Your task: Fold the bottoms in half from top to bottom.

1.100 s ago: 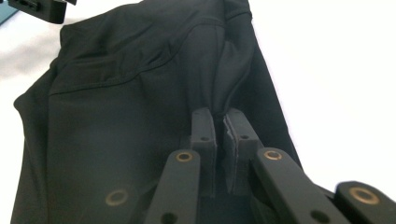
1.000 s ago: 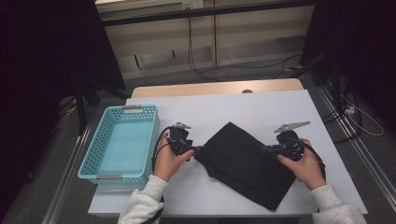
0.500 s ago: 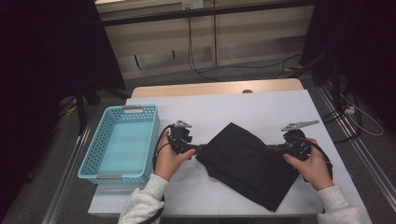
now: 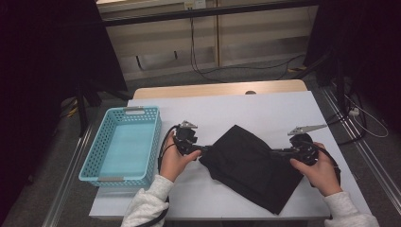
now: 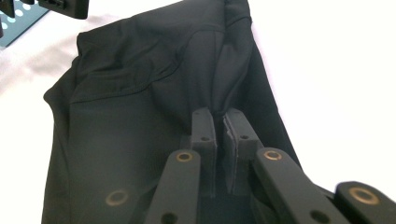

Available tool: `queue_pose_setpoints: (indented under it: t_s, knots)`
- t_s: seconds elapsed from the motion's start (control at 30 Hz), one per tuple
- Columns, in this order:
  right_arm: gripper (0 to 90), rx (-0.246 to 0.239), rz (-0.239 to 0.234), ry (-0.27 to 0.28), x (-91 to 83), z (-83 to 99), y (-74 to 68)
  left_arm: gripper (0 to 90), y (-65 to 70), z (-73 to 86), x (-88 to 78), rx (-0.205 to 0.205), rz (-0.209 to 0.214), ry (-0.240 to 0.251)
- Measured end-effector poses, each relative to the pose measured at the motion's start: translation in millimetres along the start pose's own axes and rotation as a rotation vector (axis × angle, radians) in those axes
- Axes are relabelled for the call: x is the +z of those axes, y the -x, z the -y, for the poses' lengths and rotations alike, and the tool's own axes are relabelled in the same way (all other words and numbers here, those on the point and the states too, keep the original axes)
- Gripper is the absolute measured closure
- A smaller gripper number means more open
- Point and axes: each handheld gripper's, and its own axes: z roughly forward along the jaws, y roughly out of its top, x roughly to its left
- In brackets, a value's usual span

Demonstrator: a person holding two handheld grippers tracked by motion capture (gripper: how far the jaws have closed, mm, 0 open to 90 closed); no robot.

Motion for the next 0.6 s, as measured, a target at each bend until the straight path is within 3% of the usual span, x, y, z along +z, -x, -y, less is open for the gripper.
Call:
queue_pose_setpoints:
  t_s: [0.6]
  knots:
    - [84.1,0.018,0.016,0.01,-18.7,16.4,-0.3,22.7,6.3,-6.9,7.8,0.024,0.019,-0.009]
